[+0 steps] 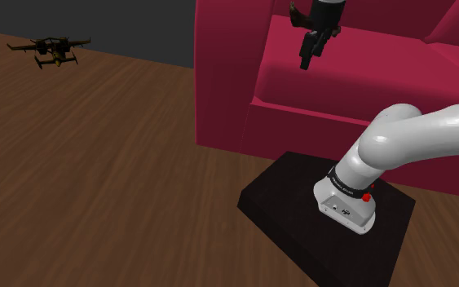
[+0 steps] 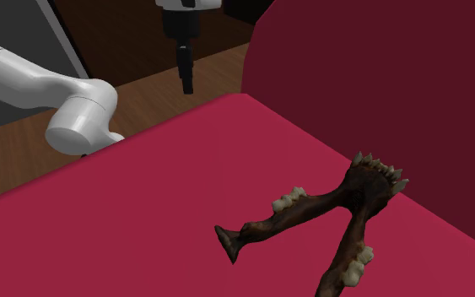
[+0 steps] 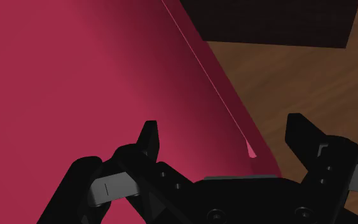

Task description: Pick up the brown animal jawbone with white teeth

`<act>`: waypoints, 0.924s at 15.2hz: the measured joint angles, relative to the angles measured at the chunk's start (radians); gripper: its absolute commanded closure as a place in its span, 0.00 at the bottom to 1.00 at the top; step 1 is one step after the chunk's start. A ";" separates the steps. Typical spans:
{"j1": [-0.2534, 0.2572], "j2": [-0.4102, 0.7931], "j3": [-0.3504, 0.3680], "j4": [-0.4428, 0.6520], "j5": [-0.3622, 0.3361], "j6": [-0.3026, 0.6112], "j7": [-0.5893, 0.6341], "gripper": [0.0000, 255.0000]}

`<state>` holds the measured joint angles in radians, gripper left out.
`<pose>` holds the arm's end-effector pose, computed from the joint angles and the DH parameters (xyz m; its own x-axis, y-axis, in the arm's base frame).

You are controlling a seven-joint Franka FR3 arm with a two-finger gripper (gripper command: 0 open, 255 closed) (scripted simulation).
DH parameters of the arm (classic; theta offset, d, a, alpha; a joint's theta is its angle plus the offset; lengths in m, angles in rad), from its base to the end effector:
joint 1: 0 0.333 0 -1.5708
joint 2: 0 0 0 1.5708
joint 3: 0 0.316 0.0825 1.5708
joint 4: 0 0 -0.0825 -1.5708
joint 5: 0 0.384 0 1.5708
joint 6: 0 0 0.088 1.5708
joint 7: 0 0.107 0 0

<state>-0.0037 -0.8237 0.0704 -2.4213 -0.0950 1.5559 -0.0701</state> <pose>0.2937 0.0150 0.5702 0.9926 0.1096 -0.0529 0.1162 -0.9829 0.1427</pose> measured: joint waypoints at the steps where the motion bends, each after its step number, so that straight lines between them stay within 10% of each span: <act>1: 0.000 0.000 0.000 0.000 0.000 0.000 0.000 0.00; 14: -0.063 0.269 -0.239 0.224 -0.128 0.106 -0.289 0.00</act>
<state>-0.0671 -0.5547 -0.1689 -2.1975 -0.2234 1.6618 -0.3591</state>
